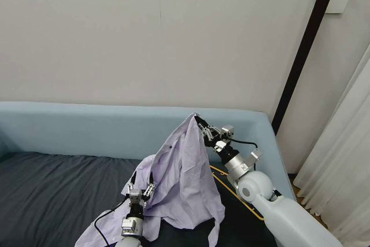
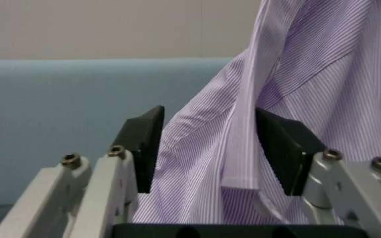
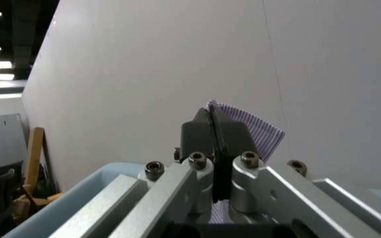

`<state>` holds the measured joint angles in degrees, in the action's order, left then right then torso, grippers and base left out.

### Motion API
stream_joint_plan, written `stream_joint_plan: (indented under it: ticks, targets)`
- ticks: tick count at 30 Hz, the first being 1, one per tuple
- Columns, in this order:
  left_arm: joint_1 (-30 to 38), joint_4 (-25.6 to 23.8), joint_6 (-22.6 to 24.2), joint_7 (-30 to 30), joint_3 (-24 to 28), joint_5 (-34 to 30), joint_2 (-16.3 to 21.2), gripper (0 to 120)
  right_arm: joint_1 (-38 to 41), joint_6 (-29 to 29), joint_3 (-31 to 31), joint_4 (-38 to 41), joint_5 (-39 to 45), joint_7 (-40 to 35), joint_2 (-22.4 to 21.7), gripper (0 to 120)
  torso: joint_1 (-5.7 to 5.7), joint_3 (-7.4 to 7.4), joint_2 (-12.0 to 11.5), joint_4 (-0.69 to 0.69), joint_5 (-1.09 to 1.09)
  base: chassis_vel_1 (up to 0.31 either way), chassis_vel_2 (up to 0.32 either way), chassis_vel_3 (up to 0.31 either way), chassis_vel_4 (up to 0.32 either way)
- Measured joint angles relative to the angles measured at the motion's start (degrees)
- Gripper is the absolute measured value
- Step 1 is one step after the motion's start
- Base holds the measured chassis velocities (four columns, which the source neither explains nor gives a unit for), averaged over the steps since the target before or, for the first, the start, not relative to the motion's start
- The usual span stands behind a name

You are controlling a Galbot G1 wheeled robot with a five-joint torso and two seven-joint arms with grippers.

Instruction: Pick up the clothes from the sofa and hang them on the clothes hanger.

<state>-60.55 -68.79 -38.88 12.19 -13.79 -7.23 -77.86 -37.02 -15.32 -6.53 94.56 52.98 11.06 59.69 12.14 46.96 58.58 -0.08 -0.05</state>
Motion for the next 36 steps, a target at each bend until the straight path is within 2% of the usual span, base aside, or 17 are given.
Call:
stream_joint_plan:
  ticks: [3,4,8,9,13,17,20,21,25,27,30,31,32,33,34,35,36]
  targets:
    - [-0.3,-0.2,-0.7,0.0,0.0,1.3,0.1,36,0.2,0.0,0.0,-0.5,-0.3,0.0,0.3,0,0.00,0.00,0.0,0.00,0.00,0.000,0.000,0.000,0.000]
    - [-0.3,-0.2,-0.7,0.0,0.0,1.3,0.1,36,0.2,0.0,0.0,-0.5,-0.3,0.0,0.3,0,0.00,0.00,0.0,0.00,0.00,0.000,0.000,0.000,0.000]
    - [-0.6,-0.2,-1.3,-0.1,0.0,2.4,0.2,19,0.5,0.0,-0.1,-1.4,-0.5,0.0,0.7,0,0.00,0.00,0.0,0.00,0.00,0.000,0.000,0.000,0.000]
    - [-0.6,-0.2,-1.3,-0.1,0.0,2.4,0.2,19,0.5,0.0,-0.1,-1.4,-0.5,0.0,0.7,0,0.00,0.00,0.0,0.00,0.00,0.000,0.000,0.000,0.000]
    - [-0.5,-0.2,-1.5,-0.1,0.0,2.4,0.5,2,0.5,0.0,-0.1,-2.0,-0.7,0.0,0.9,0,0.00,0.00,0.0,0.00,0.00,0.000,0.000,0.000,0.000]
    - [-0.8,-0.9,-2.3,-0.2,-0.2,2.2,1.0,0,0.5,-0.1,-0.1,-2.3,-1.0,0.0,0.9,0,0.00,0.00,0.0,0.00,0.00,0.000,0.000,0.000,0.000]
    - [-1.6,-5.3,-3.0,-1.9,-0.2,0.8,3.0,0,0.6,-0.3,0.5,-2.8,-1.3,-1.0,0.6,0,0.00,0.00,0.0,0.00,-0.01,0.000,0.000,0.000,0.000]
    - [-1.6,-5.3,-3.0,-1.9,-0.2,0.8,3.0,0,0.6,-0.3,0.5,-2.8,-1.3,-1.0,0.6,0,0.00,0.00,0.0,0.00,-0.01,0.000,0.000,0.000,0.000]
    - [-1.5,-17.7,-0.3,-6.6,-0.1,-7.5,10.3,0,1.0,0.1,2.4,-1.8,-0.5,-0.9,-2.0,0,0.00,0.00,0.0,0.00,0.00,0.000,0.000,0.000,0.000]
    - [-1.3,-18.7,0.0,-6.9,-0.1,-8.5,11.1,0,1.0,0.1,2.5,-1.7,-0.5,-0.8,-2.2,0,0.00,0.00,0.0,-0.01,0.01,0.000,0.000,0.000,0.000]
    - [3.2,-29.7,6.0,-11.0,-0.1,-22.1,21.8,0,2.2,0.6,4.1,0.2,1.3,0.3,-5.6,0,0.00,0.00,0.0,0.01,-0.03,0.000,0.000,0.000,0.000]
    - [3.2,-29.7,6.0,-11.0,-0.1,-22.1,21.8,0,2.2,0.6,4.1,0.2,1.3,0.3,-5.6,0,0.00,0.00,0.0,0.01,-0.03,0.000,0.000,0.000,0.000]
    - [6.4,-33.6,8.9,-12.2,-0.1,-28.6,26.8,0,3.2,0.6,5.1,0.9,1.9,0.8,-7.2,0,0.00,0.00,0.0,0.00,0.04,0.000,0.000,0.000,0.000]
    - [12.6,-37.8,13.7,-13.6,0.3,-38.3,33.4,0,5.9,0.8,6.3,2.7,3.4,1.6,-9.7,0,0.01,0.01,0.0,-0.01,-0.02,0.000,0.000,0.000,0.000]
    - [16.9,-40.0,16.9,-13.9,0.2,-43.2,36.7,0,8.0,1.4,7.1,5.3,5.4,1.2,-11.5,0,0.01,0.00,0.0,0.00,0.03,0.000,0.000,0.000,0.000]
    - [16.9,-40.0,16.9,-13.9,0.2,-43.2,36.7,0,8.0,1.4,7.1,5.3,5.4,1.2,-11.5,0,0.01,0.00,0.0,0.00,0.03,0.000,0.000,0.000,0.000]
    - [18.9,-41.1,19.1,-13.8,0.1,-45.3,38.3,0,9.0,1.9,7.6,7.0,6.3,0.7,-12.4,0,0.00,0.01,0.0,0.00,0.00,0.000,0.000,0.000,0.000]
